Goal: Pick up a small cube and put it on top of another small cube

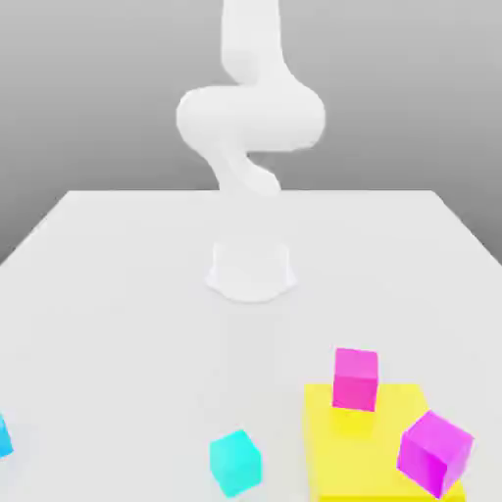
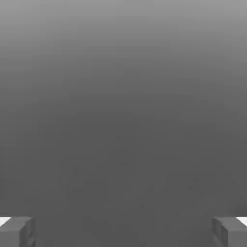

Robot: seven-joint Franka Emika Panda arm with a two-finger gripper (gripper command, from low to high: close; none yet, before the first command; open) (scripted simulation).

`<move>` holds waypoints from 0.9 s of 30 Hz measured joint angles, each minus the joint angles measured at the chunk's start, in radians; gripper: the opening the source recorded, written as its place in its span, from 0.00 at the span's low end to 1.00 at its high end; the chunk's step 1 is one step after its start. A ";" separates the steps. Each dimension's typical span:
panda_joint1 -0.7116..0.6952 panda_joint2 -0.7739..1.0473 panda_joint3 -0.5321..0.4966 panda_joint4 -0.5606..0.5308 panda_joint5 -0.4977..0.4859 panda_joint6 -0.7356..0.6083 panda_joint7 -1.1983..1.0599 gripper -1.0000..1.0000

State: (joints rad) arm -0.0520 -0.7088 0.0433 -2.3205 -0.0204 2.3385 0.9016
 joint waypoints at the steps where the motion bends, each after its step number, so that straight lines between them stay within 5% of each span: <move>1: -0.022 0.039 0.018 -0.009 -0.009 0.017 0.044 0.50; 18: -0.238 0.660 0.182 -0.147 -0.185 0.276 0.760 0.50; 27: -0.223 0.964 0.163 -0.206 -0.134 0.443 0.995 0.50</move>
State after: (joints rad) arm -0.2748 0.2553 0.2067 -2.5267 -0.1548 2.7812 1.8965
